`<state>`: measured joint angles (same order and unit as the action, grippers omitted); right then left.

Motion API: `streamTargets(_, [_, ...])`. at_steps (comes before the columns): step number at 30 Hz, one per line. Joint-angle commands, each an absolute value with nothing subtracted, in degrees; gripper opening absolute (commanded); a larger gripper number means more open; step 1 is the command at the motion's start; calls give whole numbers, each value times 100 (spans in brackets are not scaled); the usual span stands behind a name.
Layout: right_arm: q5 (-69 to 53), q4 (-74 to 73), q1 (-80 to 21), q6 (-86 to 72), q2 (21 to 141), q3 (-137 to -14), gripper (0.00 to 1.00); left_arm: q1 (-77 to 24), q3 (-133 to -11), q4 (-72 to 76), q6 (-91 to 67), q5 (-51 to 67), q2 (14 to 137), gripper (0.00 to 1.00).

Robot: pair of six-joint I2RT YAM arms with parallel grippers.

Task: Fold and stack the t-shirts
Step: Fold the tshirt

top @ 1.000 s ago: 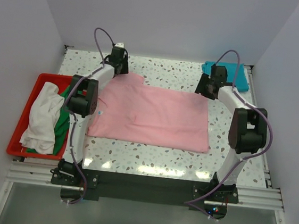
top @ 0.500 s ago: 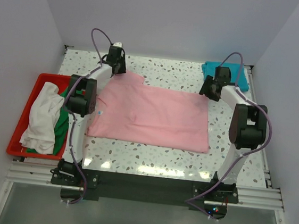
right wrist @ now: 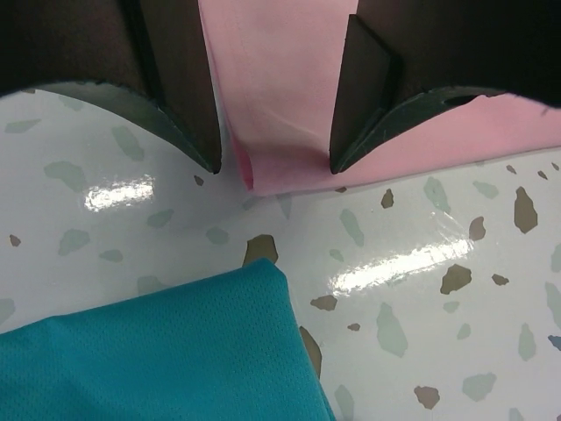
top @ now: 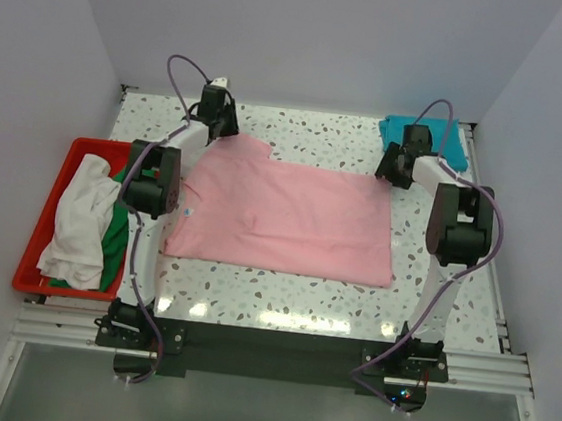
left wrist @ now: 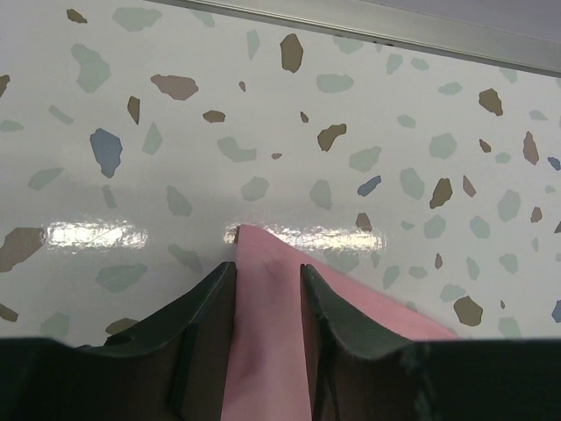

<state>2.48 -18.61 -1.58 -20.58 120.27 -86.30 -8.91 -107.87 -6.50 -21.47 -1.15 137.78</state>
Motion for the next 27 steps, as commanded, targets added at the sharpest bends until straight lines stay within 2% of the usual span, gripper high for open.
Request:
streamTargets(1, [290, -1802, -167, -2136, 12190, -8912, 56, -800, -10767, -281, -2259, 158, 13790, 39])
streamTargets(5, [220, -1828, -158, -2188, 12269, -8982, 45, -791, -10775, -264, -2276, 185, 13816, 34])
streamTargets(6, [211, -1837, -167, -2188, 12270, -9000, 43, -791, -10784, -264, -2276, 211, 13825, 30])
streamTargets(11, [263, -1907, -167, -2188, 12270, -9122, 18, -782, -10810, -220, -2294, 176, 13816, 13])
streamTargets(13, [325, -1942, -158, -2171, 12261, -9176, 8, -782, -10828, -193, -2303, 106, 13790, 10])
streamTargets(16, [343, -1899, -123, -2188, 12182, -9202, 1, -739, -10837, -88, -2329, 298, 13720, 3])
streamTargets(27, [203, -1547, -17, -2285, 11830, -9080, 0, -615, -10742, 913, -2716, 1054, 13307, 0])
